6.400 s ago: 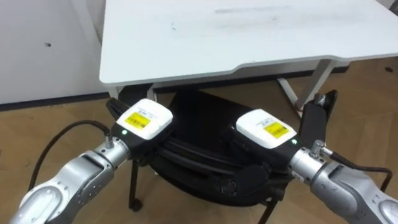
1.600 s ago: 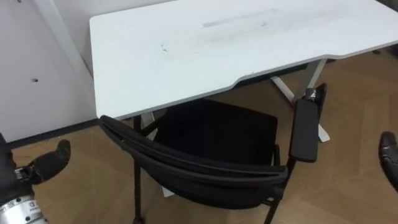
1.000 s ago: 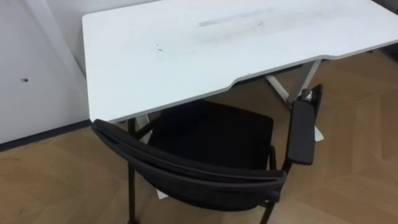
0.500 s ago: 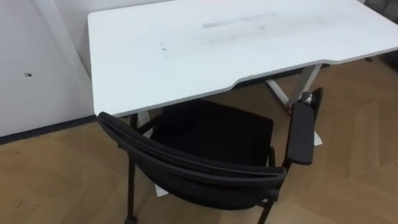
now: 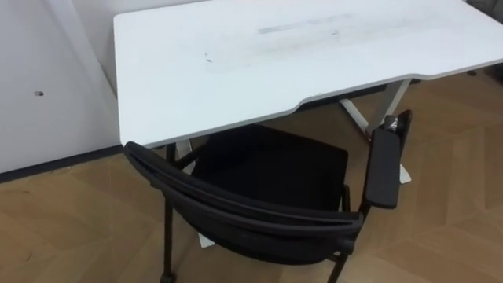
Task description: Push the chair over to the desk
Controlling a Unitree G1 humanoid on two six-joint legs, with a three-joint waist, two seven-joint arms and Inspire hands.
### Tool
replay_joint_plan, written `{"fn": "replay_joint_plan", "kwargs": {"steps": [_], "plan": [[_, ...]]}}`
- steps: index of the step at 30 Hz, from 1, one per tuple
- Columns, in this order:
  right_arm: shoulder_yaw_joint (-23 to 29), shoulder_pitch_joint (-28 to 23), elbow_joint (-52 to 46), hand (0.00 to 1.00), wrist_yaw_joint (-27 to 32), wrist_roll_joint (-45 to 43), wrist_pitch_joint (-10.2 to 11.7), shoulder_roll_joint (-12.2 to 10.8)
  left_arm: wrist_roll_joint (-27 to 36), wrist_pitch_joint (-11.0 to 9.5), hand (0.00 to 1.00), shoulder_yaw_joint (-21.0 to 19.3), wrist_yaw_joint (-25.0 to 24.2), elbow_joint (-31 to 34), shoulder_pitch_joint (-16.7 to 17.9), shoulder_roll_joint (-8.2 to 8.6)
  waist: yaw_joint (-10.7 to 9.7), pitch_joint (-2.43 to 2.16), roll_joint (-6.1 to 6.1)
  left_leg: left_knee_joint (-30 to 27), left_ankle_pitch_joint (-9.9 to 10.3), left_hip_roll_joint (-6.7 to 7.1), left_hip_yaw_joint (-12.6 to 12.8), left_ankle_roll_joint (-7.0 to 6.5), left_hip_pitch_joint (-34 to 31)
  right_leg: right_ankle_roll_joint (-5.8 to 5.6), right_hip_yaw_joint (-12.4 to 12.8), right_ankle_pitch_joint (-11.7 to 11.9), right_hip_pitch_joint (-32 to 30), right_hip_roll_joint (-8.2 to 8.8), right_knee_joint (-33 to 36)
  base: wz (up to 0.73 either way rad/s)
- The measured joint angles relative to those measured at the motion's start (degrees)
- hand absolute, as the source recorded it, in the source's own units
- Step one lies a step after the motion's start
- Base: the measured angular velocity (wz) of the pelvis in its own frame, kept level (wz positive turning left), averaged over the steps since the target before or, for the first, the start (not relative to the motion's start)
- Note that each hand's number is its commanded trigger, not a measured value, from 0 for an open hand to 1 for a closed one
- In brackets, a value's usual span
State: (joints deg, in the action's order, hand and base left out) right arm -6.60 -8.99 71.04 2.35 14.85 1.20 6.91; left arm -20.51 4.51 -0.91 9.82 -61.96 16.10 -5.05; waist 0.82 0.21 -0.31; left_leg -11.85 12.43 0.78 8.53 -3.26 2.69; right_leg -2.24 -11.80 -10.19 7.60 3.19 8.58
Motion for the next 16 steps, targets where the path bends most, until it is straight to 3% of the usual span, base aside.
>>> {"fn": "replay_joint_plan", "kwargs": {"steps": [16], "plan": [[-1.18, 2.67, -0.01, 0.0, 0.72, -3.99, 0.04, 0.0, 0.77, 0.4, 0.0, 1.34, -2.82, 0.07, -2.22, -0.15, 0.65, -0.03, -0.06, 0.03, -0.01, -0.03, 0.6, 0.0, -0.59, 0.01, 0.63, 0.01, -0.54, -0.01, 0.08, -0.01]]}}
